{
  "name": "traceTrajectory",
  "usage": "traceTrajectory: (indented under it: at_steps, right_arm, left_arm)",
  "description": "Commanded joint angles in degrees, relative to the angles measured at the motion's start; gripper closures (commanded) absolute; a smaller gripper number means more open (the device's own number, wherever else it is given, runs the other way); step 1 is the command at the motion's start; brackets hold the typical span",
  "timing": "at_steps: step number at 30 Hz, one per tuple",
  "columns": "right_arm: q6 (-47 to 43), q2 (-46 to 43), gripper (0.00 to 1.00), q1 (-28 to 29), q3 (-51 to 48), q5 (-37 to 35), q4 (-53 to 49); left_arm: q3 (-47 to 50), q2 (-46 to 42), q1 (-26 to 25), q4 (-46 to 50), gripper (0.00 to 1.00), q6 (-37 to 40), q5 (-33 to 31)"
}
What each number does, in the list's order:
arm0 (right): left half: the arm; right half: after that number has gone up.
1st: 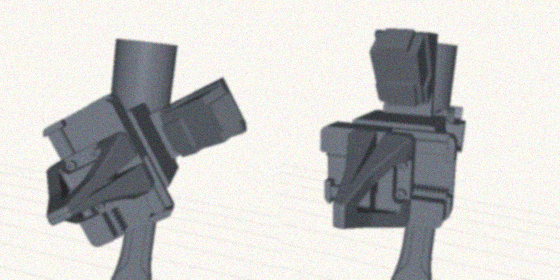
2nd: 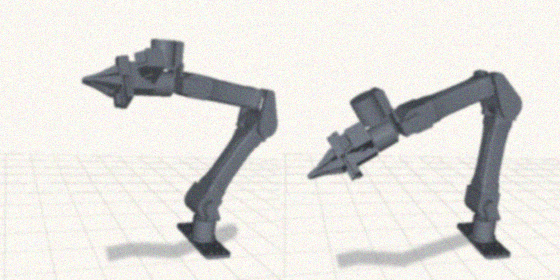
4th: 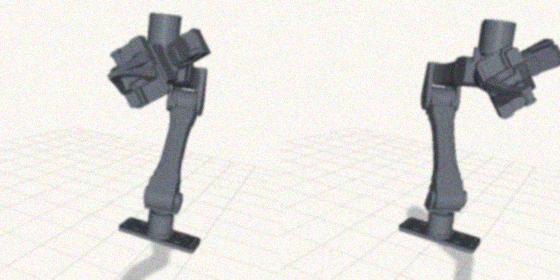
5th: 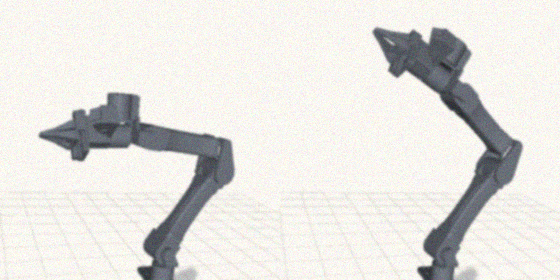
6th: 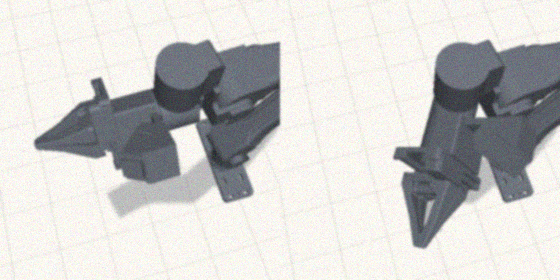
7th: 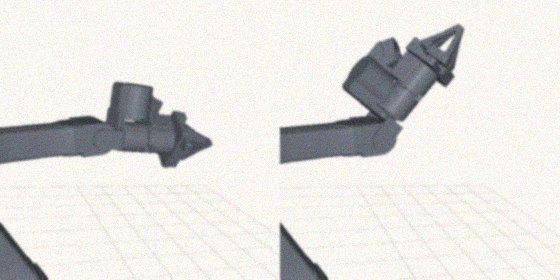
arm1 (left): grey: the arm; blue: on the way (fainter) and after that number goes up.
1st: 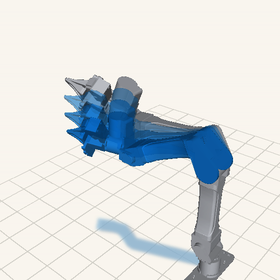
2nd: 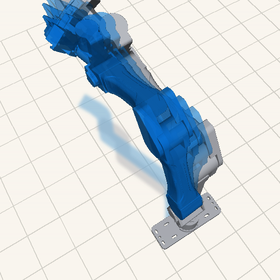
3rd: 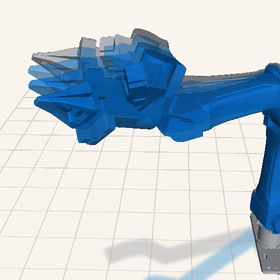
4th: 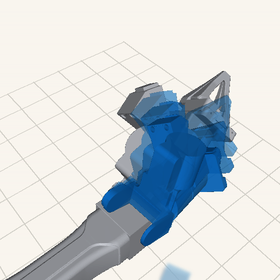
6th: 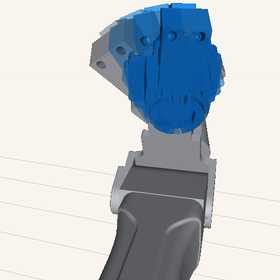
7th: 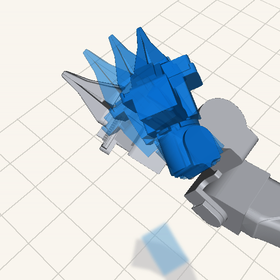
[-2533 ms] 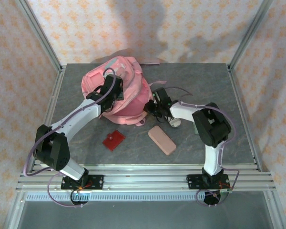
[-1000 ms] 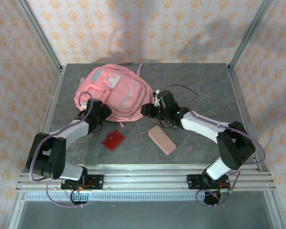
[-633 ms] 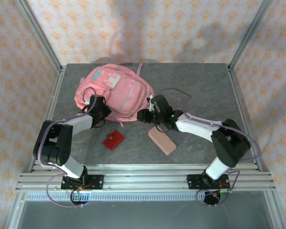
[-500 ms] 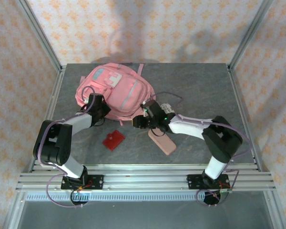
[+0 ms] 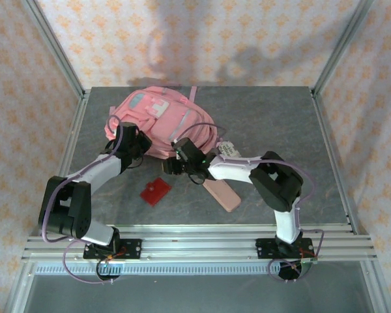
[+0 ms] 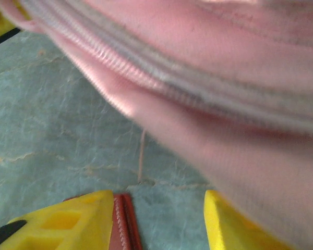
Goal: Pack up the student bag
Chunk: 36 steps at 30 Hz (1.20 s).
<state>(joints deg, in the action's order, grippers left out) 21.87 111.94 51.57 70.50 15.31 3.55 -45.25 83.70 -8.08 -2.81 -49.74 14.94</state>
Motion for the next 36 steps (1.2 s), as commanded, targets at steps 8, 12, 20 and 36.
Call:
traceTrajectory:
  at_steps: [8, 12, 20, 36]
  right_arm:
    - [2.79, 4.87, 0.51, 0.1, 3.47, -11.46, 4.15]
    - [3.28, 7.19, 0.57, 0.1, 6.54, -12.59, 4.56]
    - [3.28, 12.42, 0.55, 0.02, 11.88, -17.72, 6.33]
    - [2.39, 5.72, 1.0, -2.08, 0.91, -15.86, 2.37]
  left_arm:
    - [-2.21, -2.4, -0.15, -3.82, 1.0, -2.62, 5.94]
    - [-2.12, -2.31, -0.4, -4.53, 1.0, -3.35, 6.86]
    - [-1.94, -1.9, -0.62, -6.19, 1.0, -4.7, 7.97]
    - [-3.72, -0.84, 0.91, -0.99, 1.0, 0.91, 1.47]
